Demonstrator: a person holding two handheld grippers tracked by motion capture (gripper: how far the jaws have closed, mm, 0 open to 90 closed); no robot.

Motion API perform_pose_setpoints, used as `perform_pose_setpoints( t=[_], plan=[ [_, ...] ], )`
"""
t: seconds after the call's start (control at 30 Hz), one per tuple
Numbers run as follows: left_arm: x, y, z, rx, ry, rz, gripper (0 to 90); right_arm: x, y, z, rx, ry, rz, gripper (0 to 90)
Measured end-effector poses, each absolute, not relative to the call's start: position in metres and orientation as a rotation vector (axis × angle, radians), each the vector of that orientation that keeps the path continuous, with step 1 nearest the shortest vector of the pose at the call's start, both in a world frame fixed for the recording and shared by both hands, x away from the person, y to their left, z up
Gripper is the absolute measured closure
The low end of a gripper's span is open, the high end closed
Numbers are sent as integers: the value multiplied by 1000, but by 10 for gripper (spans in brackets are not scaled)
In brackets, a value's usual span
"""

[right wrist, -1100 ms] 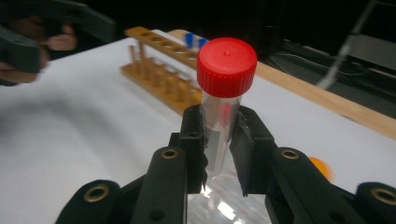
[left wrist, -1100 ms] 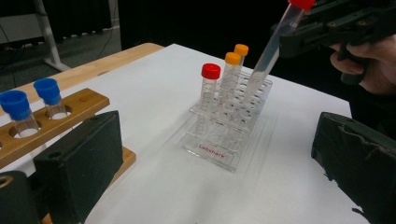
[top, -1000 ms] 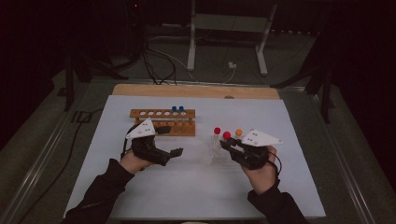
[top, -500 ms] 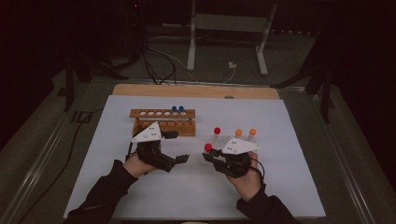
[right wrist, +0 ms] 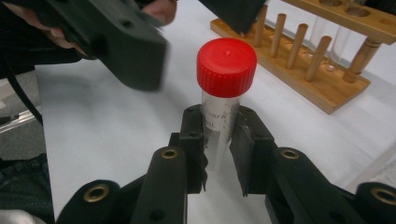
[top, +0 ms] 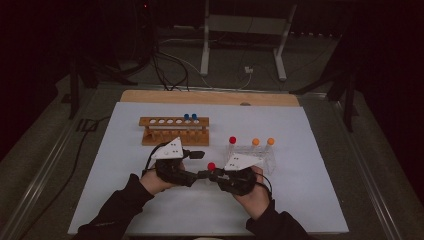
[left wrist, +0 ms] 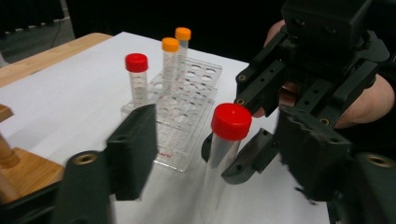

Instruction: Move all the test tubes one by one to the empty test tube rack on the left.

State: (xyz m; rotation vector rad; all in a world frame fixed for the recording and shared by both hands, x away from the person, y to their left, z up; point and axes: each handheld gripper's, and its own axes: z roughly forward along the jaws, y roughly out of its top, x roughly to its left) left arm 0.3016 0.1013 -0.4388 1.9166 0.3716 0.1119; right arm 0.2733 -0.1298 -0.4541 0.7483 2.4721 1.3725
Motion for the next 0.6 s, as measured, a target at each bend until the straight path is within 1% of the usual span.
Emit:
perform_pose_setpoints(
  t=[0.23, 0.53, 0.57, 0.6],
  plan=[
    [301, 97, -441, 1921, 356, 131, 534, 273, -128, -454, 750, 2480, 1375, 745],
    [301, 93, -441, 1922, 326, 118, 667, 274, -129, -454, 759, 2475, 1381, 745],
    [300, 92, -441, 1921, 322, 116, 696, 273, -129, -454, 760, 2472, 1381, 745],
    [300, 92, -441, 1922, 318, 123, 698, 273, -130, -454, 762, 2471, 1383, 744]
  ],
)
